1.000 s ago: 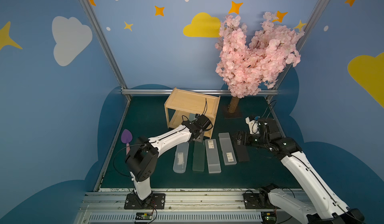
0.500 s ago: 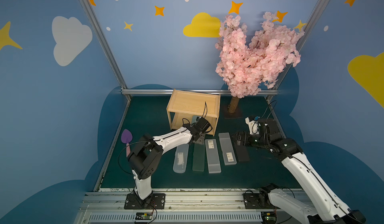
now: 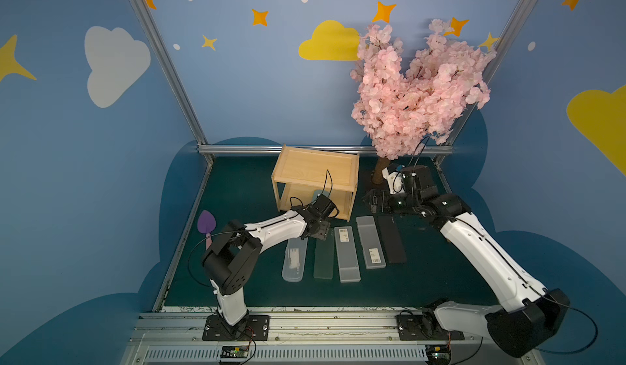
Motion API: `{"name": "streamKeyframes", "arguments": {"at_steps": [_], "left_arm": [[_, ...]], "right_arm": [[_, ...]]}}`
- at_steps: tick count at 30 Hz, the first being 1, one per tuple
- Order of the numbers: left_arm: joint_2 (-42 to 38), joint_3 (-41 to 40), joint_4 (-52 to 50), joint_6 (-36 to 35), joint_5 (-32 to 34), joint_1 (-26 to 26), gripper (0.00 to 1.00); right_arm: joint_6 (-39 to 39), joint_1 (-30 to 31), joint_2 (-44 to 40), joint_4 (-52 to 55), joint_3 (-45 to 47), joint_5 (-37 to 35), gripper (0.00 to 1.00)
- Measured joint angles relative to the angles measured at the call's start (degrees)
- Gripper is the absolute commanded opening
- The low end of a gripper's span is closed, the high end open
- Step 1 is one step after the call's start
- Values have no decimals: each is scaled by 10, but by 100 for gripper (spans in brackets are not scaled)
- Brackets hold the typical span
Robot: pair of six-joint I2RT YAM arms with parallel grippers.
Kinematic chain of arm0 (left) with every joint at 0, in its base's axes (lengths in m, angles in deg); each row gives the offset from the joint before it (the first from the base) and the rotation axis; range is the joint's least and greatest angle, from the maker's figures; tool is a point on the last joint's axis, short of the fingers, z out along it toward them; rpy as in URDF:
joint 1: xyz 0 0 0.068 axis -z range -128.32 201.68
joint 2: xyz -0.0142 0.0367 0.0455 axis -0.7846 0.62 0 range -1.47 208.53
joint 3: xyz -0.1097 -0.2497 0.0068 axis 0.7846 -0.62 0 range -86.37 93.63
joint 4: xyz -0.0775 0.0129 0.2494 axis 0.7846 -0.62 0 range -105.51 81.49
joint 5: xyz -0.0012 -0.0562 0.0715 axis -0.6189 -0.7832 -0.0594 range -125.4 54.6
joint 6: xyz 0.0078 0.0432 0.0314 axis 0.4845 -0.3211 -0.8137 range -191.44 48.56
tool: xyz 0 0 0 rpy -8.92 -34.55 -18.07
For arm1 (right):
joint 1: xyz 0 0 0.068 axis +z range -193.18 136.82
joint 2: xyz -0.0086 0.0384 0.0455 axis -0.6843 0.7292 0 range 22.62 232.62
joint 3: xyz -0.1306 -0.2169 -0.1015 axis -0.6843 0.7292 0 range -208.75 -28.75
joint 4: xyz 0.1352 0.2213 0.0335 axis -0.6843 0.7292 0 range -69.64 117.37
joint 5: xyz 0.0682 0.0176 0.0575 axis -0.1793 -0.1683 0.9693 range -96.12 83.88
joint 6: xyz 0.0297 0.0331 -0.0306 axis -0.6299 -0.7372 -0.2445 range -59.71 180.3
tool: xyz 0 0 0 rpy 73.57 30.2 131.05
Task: Remove the pencil cases from the shelf
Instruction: Adjust the shelf at the center of the board.
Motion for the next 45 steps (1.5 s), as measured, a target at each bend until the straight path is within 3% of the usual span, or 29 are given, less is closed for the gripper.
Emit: {"name": "streamKeyframes", "arguments": {"at_steps": [6,17,26,30,31,45], "left_arm": [[-15,-10,13,-14,-13,-8,69],[-59,-17,9,-20,-20,-21,69],[-118,-22,-15,-20,-23,-21,69],[-130,-22,-29,-20,-24,-21,69],[-133,-23,-33,-20,-24,-21,69],[-312,-122,-114,24,-22,-21,69]], "right_arm": [[-5,8,111,-3,-84,9,52],[-5,21,241,43,-227,-10,51],[-5,24,272,67,-248,-33,49],[-10,26,281,79,-268,-42,18],[-15,26,283,82,-273,-41,15],[-10,12,367,103,-385,-57,12]]}}
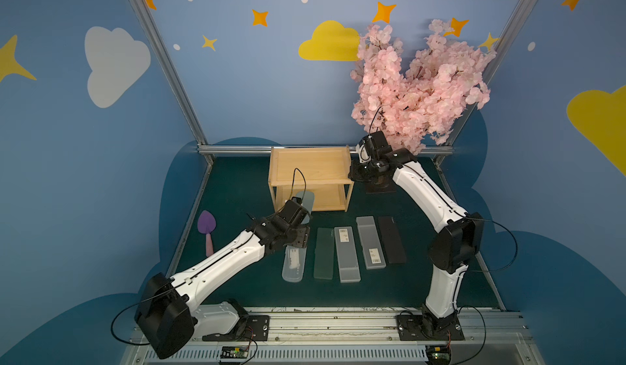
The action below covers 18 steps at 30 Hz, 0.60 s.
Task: Remove the pencil cases from the shelf
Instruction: Adjust the shelf at the center of the board, then place the pencil case at the center of the board.
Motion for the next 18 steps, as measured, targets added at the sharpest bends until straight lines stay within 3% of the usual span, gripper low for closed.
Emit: {"name": "streamKeyframes", "arguments": {"at_steps": [4,5,7,8,9,18], "left_arm": [[-62,-43,-14,18,4,0,69],[-79,-57,-17,22,8,0,69],[-111,-82,-26,29,17,0,69],[-128,-94,-31,34,23,-1,68],[-143,-104,-37,39,27,-1,67],[-233,-158,-103,145,73,-1,64]], "right_arm": [[0,-7,23,19,-37,3,13],[0,-8,27,23,-43,5,23],[2,-10,33,28,-53,7,61],[2,-11,36,27,-57,6,89],[3,-13,39,27,-59,4,98],[14,-13,31,24,-57,-3,98]]}}
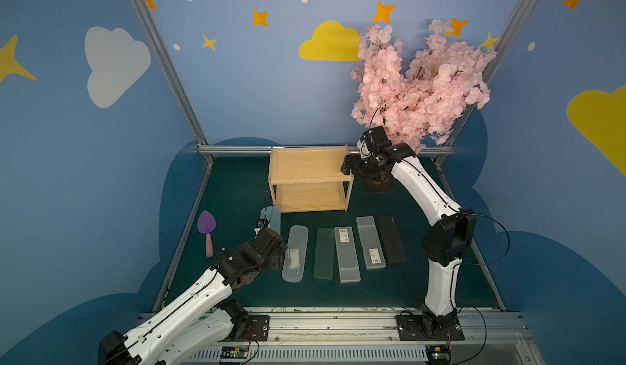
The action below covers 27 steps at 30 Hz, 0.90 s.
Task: Remove the pencil cases from the shelf
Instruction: Place the pencil case at the center of the board.
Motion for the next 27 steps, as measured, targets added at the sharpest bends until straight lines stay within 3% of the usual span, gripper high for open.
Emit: {"name": "streamKeyframes", "arguments": {"at_steps": [12,27], "left_arm": [[-70,-102,-40,134,-13,0,62],[4,-108,0,144,-6,0,67]], "right_arm": [[22,-5,-144,-26,108,8,98],[38,-34,-215,-41,196,27,98]]}}
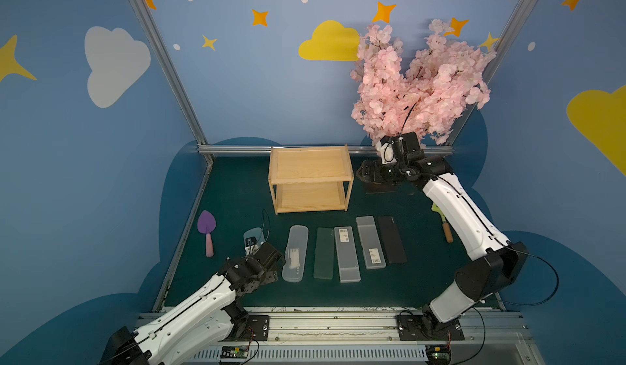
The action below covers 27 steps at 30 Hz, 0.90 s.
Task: Remove the pencil cases from the shelf
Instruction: Place the pencil case at the center of the board.
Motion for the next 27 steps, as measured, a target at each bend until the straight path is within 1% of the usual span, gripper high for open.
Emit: {"name": "streamKeyframes", "arguments": {"at_steps": [6,14,23,27], "left_arm": [[0,-14,27,-25,-3,2,67],[5,-21,61,-56,-7,27,67],[50,-24,80,-62,-6,36,67],[63,-24,82,-58,-6,36,73]], "right_arm": [[0,-12,-19,-5,19,4,98],[0,-22,-38,-17,52,13,98],[0,-39,-58,-24,85,25,98],[0,-47,-63,-28,92,31,98]]}}
